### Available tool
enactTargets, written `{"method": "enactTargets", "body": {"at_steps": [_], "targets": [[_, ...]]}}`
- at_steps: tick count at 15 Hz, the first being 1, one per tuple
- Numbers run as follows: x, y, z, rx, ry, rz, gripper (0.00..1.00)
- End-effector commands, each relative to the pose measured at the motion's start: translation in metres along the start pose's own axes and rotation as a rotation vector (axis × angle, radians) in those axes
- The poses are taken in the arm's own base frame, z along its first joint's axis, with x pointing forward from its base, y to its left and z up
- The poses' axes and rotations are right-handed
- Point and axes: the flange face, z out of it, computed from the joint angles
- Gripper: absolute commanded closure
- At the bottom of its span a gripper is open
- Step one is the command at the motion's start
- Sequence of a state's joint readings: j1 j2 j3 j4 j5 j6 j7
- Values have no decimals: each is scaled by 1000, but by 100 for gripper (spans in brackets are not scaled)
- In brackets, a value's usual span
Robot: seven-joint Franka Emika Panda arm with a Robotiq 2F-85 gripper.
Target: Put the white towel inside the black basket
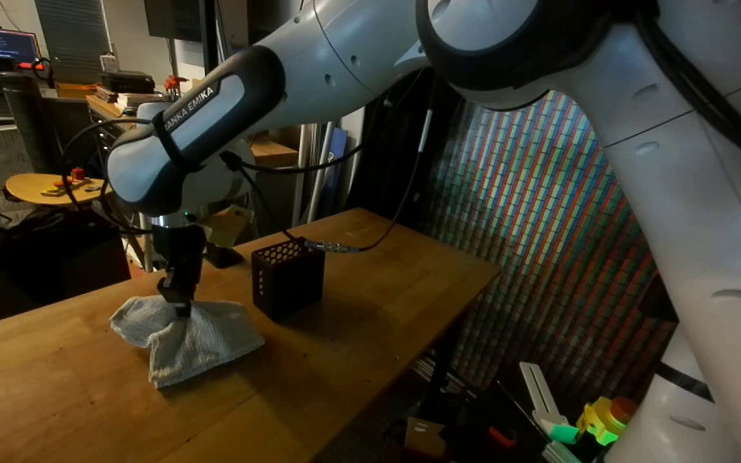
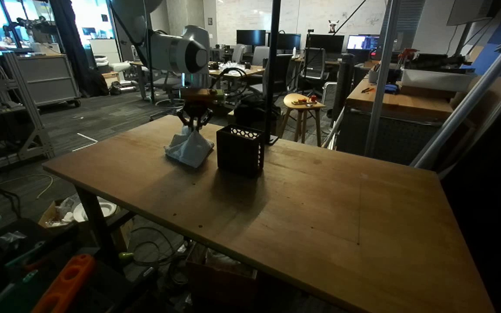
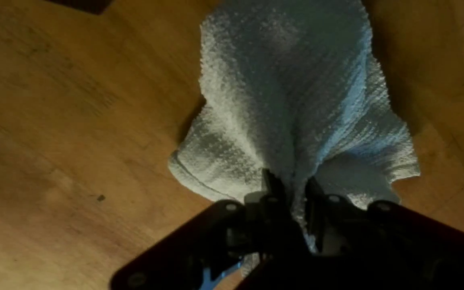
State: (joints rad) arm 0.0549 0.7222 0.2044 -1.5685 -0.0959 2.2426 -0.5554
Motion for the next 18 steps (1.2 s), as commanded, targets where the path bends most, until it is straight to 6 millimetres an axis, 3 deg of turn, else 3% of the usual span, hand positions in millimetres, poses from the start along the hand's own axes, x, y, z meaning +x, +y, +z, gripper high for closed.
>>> {"method": "enactTargets", "body": {"at_steps": [1, 8, 10, 13, 18], "targets": [[-23, 3, -47, -47, -8, 65, 96], [-76, 61, -138, -163, 11, 411, 96], [-93, 78, -154, -201, 7, 516, 96], [-119, 98, -165, -246, -26, 673, 96], [-137, 104, -153, -268, -108, 816, 96]]}}
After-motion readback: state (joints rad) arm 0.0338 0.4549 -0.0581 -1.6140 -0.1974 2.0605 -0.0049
